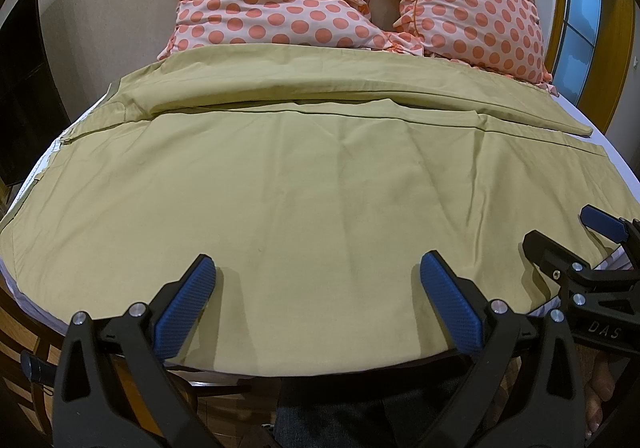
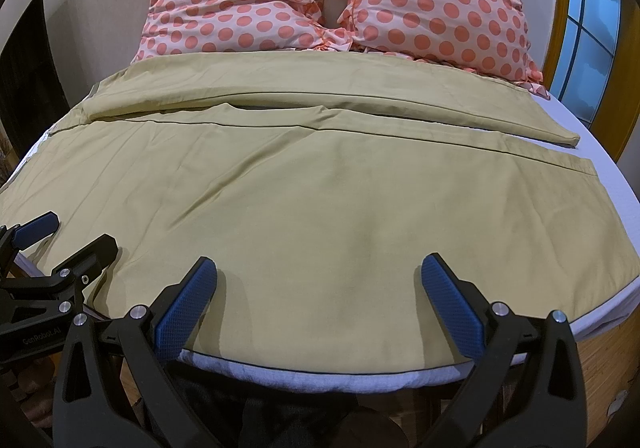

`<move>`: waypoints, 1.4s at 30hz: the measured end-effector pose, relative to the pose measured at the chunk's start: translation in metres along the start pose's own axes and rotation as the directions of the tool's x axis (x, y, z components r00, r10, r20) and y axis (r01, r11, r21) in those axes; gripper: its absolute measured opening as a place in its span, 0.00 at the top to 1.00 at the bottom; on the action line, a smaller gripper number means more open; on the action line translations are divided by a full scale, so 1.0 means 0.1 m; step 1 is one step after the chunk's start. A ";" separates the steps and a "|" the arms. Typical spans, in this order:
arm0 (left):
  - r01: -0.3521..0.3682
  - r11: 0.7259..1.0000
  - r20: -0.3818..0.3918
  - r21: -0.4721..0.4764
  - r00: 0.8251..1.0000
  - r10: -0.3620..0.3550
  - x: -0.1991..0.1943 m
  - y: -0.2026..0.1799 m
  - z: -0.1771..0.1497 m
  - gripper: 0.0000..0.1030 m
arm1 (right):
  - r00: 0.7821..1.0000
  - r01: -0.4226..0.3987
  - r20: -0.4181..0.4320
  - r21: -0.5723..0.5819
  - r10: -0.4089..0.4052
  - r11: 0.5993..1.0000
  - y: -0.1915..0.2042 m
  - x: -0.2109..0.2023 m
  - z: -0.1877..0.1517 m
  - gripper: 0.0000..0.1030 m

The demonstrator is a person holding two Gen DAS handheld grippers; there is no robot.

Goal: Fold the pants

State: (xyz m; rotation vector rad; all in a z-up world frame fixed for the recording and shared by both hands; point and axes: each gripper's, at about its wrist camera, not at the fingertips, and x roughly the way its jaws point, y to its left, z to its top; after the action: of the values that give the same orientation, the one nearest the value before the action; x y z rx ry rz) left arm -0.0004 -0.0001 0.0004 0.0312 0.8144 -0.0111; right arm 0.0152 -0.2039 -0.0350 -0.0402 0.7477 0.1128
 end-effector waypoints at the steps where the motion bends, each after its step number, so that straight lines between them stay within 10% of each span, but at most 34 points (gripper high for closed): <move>1: 0.000 1.000 0.000 0.000 1.000 0.000 0.00 0.00 0.00 0.02 | 1.000 0.000 0.000 0.000 0.000 1.000 0.00 0.00 0.00 0.01; 42: 0.011 1.000 0.002 0.012 1.000 -0.011 0.01 0.00 -0.01 0.02 | 0.999 -0.004 0.050 -0.002 0.005 1.000 0.02 -0.03 -0.02 0.01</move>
State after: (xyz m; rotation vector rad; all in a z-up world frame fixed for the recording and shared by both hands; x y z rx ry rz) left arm -0.0009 0.0002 -0.0008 0.0385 0.8120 -0.0265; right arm 0.0111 -0.2019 -0.0348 -0.0373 0.6980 0.1184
